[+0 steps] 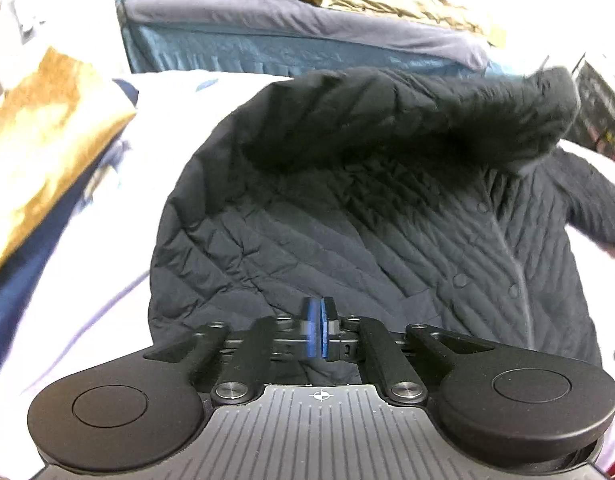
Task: Fold large clothes
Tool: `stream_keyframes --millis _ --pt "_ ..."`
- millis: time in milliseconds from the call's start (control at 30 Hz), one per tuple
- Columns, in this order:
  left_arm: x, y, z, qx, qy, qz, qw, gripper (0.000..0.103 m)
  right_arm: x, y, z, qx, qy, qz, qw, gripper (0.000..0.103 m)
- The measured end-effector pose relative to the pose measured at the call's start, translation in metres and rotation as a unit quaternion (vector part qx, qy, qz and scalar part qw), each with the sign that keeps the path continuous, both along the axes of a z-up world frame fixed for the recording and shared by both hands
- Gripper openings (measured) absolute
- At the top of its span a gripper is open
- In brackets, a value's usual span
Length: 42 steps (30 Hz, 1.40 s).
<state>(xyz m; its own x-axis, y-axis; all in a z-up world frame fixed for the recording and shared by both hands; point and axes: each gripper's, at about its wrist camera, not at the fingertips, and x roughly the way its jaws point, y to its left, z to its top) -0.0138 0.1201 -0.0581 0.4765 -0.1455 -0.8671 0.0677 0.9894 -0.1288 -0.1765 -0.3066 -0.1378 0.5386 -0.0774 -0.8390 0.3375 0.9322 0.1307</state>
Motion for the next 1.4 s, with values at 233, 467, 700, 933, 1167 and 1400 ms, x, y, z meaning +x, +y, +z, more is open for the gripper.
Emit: stream_keyframes --millis 233,467,700,933,1167,1400 --pt "-0.043 -0.010 -0.024 -0.036 0.030 -0.006 0.9989 0.103 0.004 0.007 -0.009 0.021 0.020 -0.011 1.000 0.094" --pt "-0.089 -0.011 -0.070 -0.057 0.113 0.029 0.9916 0.103 0.012 0.023 -0.015 0.020 0.048 0.021 0.998 0.094" --pt "-0.103 -0.028 -0.097 -0.029 0.124 0.009 0.9918 0.103 0.025 0.036 -0.013 0.026 0.051 0.041 0.998 0.094" --pt "-0.100 -0.034 -0.095 -0.013 0.112 -0.022 0.9934 0.036 0.024 0.034 -0.020 0.037 0.067 0.025 0.997 0.095" --pt "-0.104 -0.019 -0.077 -0.041 0.094 -0.013 0.9947 0.055 0.013 0.023 -0.028 0.050 0.079 -0.013 0.996 0.095" --pt "-0.113 0.024 -0.081 -0.070 0.086 0.073 0.9912 0.103 0.012 0.024 -0.033 0.053 0.087 -0.019 0.995 0.096"
